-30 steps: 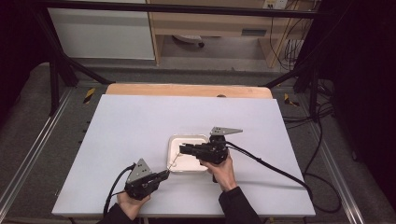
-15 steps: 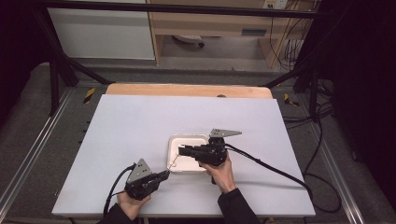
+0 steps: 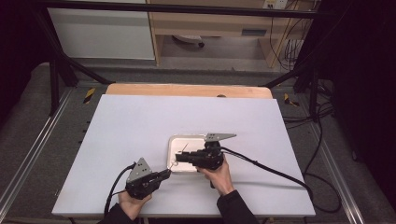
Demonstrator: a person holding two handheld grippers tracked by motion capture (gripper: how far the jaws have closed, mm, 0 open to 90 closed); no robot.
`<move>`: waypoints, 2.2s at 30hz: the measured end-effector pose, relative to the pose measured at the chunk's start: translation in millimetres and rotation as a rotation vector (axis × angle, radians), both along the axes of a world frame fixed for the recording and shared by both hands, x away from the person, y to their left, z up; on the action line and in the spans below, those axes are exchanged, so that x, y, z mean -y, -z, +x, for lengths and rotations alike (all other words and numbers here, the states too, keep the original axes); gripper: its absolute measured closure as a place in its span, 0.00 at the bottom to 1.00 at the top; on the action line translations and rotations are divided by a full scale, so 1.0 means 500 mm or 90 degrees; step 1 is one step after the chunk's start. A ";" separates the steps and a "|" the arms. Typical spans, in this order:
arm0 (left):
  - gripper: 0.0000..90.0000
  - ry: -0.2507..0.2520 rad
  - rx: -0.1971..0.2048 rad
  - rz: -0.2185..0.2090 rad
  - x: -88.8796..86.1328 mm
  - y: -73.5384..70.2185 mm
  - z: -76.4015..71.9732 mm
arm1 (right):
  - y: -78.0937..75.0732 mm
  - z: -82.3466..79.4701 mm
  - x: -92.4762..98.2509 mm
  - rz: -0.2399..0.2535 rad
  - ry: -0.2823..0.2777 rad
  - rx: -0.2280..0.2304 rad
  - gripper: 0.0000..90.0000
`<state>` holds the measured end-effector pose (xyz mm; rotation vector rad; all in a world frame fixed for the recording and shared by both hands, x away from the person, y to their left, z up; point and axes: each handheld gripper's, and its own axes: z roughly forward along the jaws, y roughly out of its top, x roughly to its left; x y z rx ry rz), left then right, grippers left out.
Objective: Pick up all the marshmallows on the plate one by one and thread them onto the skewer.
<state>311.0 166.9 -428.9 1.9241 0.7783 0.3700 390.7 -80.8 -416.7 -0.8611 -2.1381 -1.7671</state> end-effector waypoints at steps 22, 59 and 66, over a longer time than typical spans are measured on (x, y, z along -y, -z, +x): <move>0.98 -0.010 -0.029 -0.037 -0.030 0.008 0.011 | -0.038 0.000 0.038 -0.115 0.073 0.110 0.30; 0.98 -0.027 -0.054 -0.009 -0.081 0.002 0.018 | -0.001 0.058 0.013 -0.281 0.109 0.122 0.05; 0.98 -0.030 -0.054 -0.009 -0.085 0.002 0.019 | 0.006 0.077 -0.019 -0.304 0.098 0.121 0.08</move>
